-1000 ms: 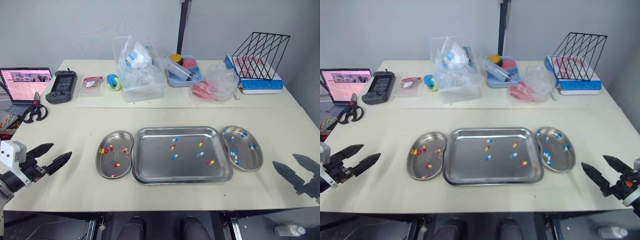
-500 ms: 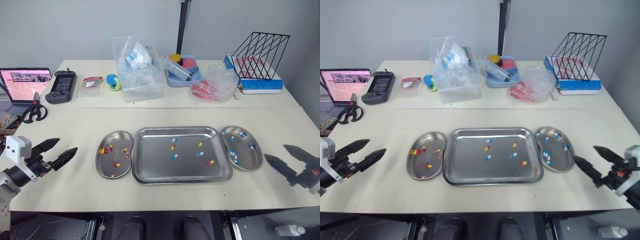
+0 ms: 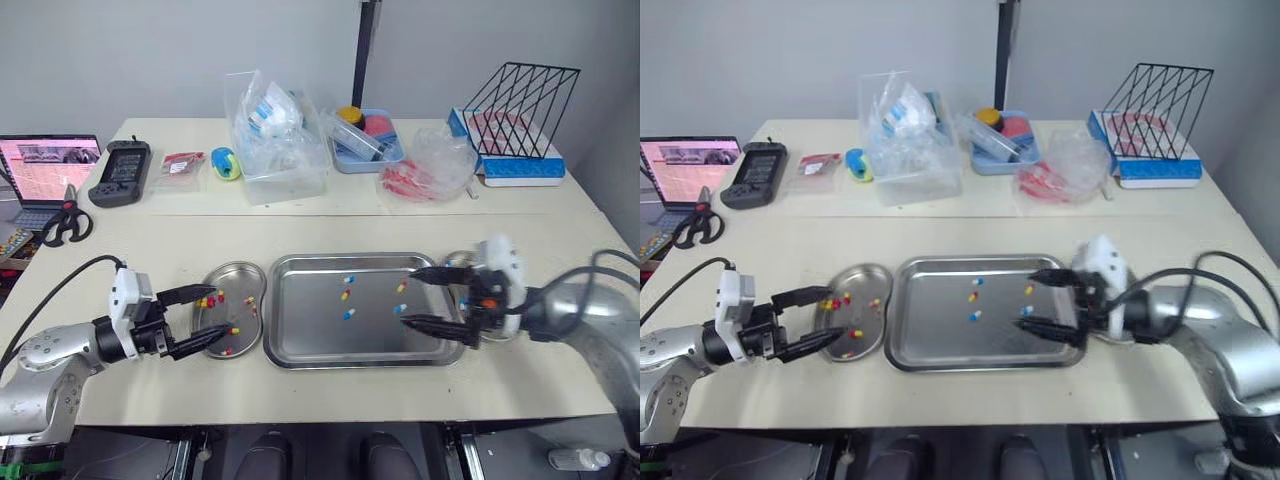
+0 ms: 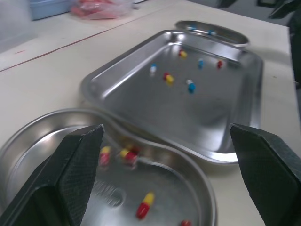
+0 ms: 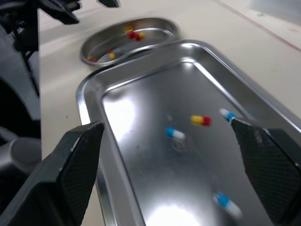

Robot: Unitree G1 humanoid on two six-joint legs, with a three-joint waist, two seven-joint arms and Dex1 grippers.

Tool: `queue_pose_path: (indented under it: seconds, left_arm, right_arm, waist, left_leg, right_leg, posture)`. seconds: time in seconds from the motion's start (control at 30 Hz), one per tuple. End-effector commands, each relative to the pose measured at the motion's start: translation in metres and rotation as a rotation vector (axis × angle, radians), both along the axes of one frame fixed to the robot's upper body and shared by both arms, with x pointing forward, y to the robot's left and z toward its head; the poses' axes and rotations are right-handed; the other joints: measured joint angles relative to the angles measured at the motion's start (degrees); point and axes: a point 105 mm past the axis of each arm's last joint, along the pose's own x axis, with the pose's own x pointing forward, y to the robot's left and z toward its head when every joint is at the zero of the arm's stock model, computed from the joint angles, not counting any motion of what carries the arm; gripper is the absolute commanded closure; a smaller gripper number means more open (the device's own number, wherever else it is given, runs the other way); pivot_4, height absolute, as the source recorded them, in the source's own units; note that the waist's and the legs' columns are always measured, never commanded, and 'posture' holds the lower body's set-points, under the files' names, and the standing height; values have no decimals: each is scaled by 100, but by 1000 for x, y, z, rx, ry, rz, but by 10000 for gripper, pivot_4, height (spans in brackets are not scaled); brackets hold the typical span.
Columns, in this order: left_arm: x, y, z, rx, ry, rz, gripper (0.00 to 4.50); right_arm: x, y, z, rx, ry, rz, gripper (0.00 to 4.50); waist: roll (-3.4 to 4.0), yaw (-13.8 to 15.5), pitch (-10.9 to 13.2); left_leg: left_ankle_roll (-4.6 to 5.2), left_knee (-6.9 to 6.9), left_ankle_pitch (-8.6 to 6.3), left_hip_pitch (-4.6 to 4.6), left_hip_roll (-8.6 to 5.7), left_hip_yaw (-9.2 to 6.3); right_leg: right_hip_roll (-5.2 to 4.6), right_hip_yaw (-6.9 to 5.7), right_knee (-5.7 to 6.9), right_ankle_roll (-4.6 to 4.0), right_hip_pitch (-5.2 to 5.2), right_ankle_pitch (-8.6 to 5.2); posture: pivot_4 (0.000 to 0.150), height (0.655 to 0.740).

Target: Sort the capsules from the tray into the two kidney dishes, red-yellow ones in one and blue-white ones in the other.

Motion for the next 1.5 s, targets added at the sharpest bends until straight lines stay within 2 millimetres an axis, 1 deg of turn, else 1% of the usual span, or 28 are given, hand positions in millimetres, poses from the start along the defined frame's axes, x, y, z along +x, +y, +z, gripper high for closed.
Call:
queue_pose_path:
  seconds: [0.03, 0.1, 0.2, 0.27, 0.3, 0.53, 0.83, 1.03, 1.13, 1.17, 1.3, 1.33, 1.5]
  left_arm:
    - [-4, -9, 6, 4, -38, -51, 199]
    - [-4, -11, 5, 4, -35, -57, 199]
    - [-5, -13, 4, 1, -29, -67, 0]
    - [-6, -14, 4, 0, -29, -68, 0]
    - [-6, -15, 5, -1, -30, -69, 0]
    - [-8, -19, 5, -6, -28, -66, 0]
    - [-12, -17, 4, -3, -20, -63, 0]
    - [-12, -18, 4, -3, -14, -63, 0]
    - [-11, -18, 5, -3, -12, -62, 0]
    - [-11, -18, 5, -2, -12, -61, 0]
    - [-10, -19, 5, -2, -10, -60, 0]
    - [-10, -19, 5, -3, -9, -59, 0]
    - [-8, -20, 7, -5, -10, -58, 0]
  right_arm:
    - [6, 18, -11, -61, -7, 48, 0]
    - [11, 24, -17, -82, -8, 71, 0]
    - [19, 33, -28, -114, -6, 98, 7837]
    - [22, 34, -31, -130, -13, 107, 14013]
    - [25, 35, -32, -141, -18, 105, 17990]
    - [40, 37, -38, -179, -55, 99, 17990]
    - [43, 37, -51, -204, -41, 105, 17990]
    - [48, 30, -63, -240, -19, 92, 17990]
    - [49, 24, -70, -266, -1, 82, 25902]
    - [49, 23, -72, -272, -1, 83, 30109]
    - [49, 23, -74, -270, -3, 87, 43193]
    - [48, 23, -73, -267, -5, 91, 44450]
    - [47, 25, -69, -252, -12, 94, 44450]
  waist:
    - [0, -5, 0]
    - [0, 28, 0]
    - [-1, 23, 0]
    - [-1, 27, 0]
    - [-1, 26, 0]
    - [-1, 2, 0]
    - [-1, -4, 0]
    - [-1, 6, 0]
    - [0, 0, 0]
    - [0, 0, 0]
    - [0, 2, 0]
    - [0, 2, 0]
    - [-1, 3, 0]
  left_leg:
    - [0, 1, 0, -1, 0, -2]
    - [0, 3, 0, -8, -2, -5]
    - [-1, 7, 1, -9, -5, -6]
    - [-2, 5, 1, -8, -5, -6]
    - [-2, 5, 1, -10, -4, -7]
    - [-2, 3, 1, -11, -3, -8]
    - [-2, 2, 1, -12, -2, -8]
    - [-3, 3, 2, -13, -3, -8]
    - [-3, 2, 2, -11, -3, -8]
    - [-3, 2, 2, -10, -3, -8]
    - [-3, 2, 1, -9, -3, -8]
    - [-3, 2, 2, -9, -3, -7]
    - [-3, 2, 2, -8, -3, -9]
  right_leg:
    - [0, 0, 0, 0, -2, 0]
    - [-2, 0, 0, 0, -7, 0]
    - [-4, 0, -1, 0, -9, 0]
    - [-3, -1, 2, 0, -11, 0]
    - [-2, -2, 2, 0, -14, 0]
    - [-1, 2, 5, -1, -22, 1]
    - [-1, 3, 5, -1, -26, 1]
    - [-2, 3, 4, -1, -26, 1]
    - [-1, 3, 5, -1, -25, 1]
    - [-1, 3, 5, -1, -25, 1]
    - [-1, 2, 4, -1, -21, 1]
    - [-1, 2, 4, -1, -21, 1]
    - [-1, 2, 5, -1, -21, 1]
  posture:
    - [1500, 7275]
    - [1500, 7275]
    - [1500, 7275]
    - [1500, 7275]
    - [1500, 7275]
    - [1500, 7275]
    - [1500, 7275]
    - [1500, 7275]
    - [1500, 7275]
    - [1500, 7275]
    - [1500, 7275]
    - [1500, 7275]
    - [1500, 7275]
